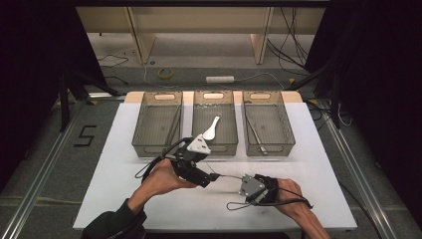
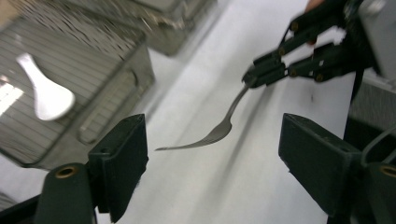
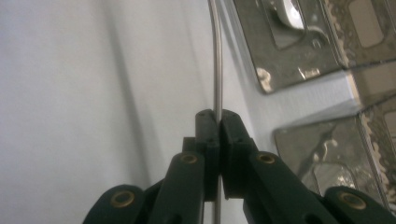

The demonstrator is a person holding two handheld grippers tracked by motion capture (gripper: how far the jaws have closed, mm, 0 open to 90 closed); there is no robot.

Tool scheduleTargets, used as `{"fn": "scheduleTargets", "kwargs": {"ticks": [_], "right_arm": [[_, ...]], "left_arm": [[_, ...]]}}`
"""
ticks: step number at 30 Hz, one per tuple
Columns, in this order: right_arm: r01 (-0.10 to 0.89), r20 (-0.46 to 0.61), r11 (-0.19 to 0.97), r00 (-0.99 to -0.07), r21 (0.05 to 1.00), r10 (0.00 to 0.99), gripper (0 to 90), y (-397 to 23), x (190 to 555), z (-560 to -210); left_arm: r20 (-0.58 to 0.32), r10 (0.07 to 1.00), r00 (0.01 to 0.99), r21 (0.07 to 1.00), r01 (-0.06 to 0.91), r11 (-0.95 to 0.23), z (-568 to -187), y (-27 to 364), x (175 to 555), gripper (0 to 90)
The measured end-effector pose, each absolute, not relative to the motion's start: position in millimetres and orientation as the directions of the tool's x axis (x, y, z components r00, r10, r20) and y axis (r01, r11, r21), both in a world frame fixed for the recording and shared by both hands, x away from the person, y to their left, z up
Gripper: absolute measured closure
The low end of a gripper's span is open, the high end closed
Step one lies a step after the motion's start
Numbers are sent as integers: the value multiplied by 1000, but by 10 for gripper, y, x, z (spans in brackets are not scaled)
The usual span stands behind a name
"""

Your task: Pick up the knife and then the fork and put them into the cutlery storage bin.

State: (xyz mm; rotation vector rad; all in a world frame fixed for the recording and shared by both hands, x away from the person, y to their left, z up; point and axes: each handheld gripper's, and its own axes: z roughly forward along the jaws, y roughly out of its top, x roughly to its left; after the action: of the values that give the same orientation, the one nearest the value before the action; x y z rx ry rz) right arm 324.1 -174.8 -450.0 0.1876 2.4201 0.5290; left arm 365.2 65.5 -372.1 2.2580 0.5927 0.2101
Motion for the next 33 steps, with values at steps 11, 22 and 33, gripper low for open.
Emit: {"fn": "scheduleTargets", "kwargs": {"ticks": [11, 22, 33], "right_arm": [[128, -560, 872, -720, 472, 409, 882, -2065, 3415, -4346], [297, -403, 704, -650, 646, 644, 881, -2346, 3775, -4050], [441, -197, 539, -614, 718, 765, 880, -2425, 4370, -3731]], "left_arm": [[-97, 563, 821, 819, 387, -424, -3806, 1036, 3622, 190], [-120, 633, 764, 894, 361, -265, -4032, 1400, 3541, 172], [-103, 669, 736, 915, 334, -227, -4074, 1539, 3498, 161]]}}
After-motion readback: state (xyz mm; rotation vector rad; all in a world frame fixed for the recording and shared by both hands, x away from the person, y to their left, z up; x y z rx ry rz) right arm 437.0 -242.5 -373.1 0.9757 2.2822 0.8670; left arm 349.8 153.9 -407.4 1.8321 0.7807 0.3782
